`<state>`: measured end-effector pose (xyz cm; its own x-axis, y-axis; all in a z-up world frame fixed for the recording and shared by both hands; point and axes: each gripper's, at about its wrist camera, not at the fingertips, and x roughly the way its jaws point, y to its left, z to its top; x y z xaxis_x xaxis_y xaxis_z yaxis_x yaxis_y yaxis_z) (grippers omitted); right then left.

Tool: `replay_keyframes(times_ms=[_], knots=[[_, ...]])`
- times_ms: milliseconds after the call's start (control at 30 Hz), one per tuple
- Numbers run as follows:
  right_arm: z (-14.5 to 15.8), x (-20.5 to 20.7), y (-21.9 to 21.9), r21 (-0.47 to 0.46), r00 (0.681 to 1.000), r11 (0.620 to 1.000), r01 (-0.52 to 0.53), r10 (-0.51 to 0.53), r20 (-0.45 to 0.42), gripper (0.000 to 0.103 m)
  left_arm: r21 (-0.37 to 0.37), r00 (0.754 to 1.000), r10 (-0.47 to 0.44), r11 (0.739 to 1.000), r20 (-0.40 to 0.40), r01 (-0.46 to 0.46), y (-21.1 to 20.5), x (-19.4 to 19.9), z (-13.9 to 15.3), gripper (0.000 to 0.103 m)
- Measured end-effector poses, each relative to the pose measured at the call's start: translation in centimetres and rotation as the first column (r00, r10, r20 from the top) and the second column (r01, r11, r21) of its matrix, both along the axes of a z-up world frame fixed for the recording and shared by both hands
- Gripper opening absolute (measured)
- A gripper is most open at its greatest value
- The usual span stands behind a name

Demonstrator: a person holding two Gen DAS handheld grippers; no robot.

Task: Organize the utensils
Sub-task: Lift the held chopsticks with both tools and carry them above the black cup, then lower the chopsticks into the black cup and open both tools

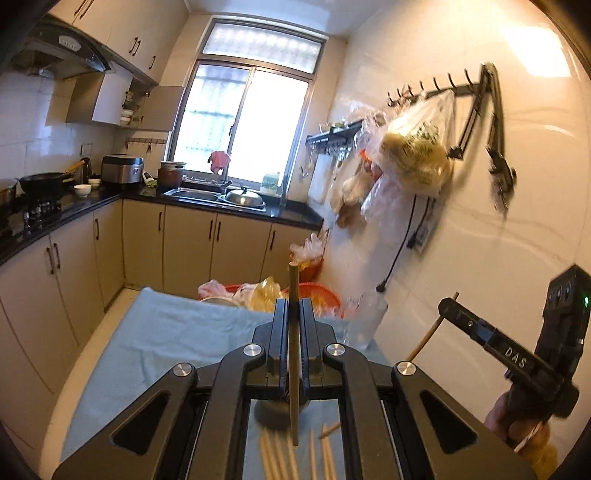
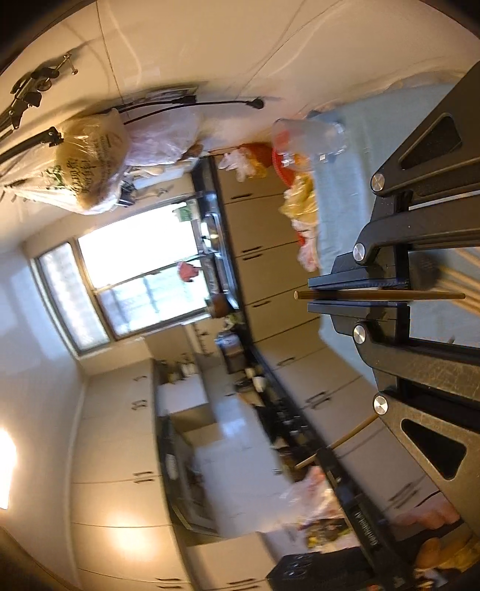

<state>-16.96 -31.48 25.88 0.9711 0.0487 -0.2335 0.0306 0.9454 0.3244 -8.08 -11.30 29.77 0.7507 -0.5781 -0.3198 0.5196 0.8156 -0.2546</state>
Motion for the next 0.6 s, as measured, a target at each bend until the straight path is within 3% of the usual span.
replay_keyframes(times_ms=[133, 233, 433, 600], knots=[[1.0, 2.7, -0.7, 0.002, 0.997, 0.999, 0.045, -0.045, 0.067, 0.006, 0.007, 0.999, 0.038, 0.999, 0.012, -0.039, -2.3, 3.5, -0.2, 0.005], [0.2, 5.3, -0.6, -0.023, 0.995, 0.997, 0.075, -0.073, 0.072, 0.006, 0.025, 0.998, 0.045, 0.999, -0.033, -0.045, -3.7, 6.4, -1.8, 0.005], [-4.2, 9.9, -1.1, -0.007, 0.997, 0.998, 0.060, -0.060, -0.057, 0.006, 0.078, 0.983, 0.050, 0.996, -0.179, -0.037, -5.9, 11.1, -6.7, 0.005], [-7.5, 12.0, -2.3, 0.026, 0.987, 0.998, 0.054, -0.050, -0.151, 0.006, 0.105, 0.980, 0.055, 0.994, -0.191, -0.035, -6.1, 11.5, -8.5, 0.005]])
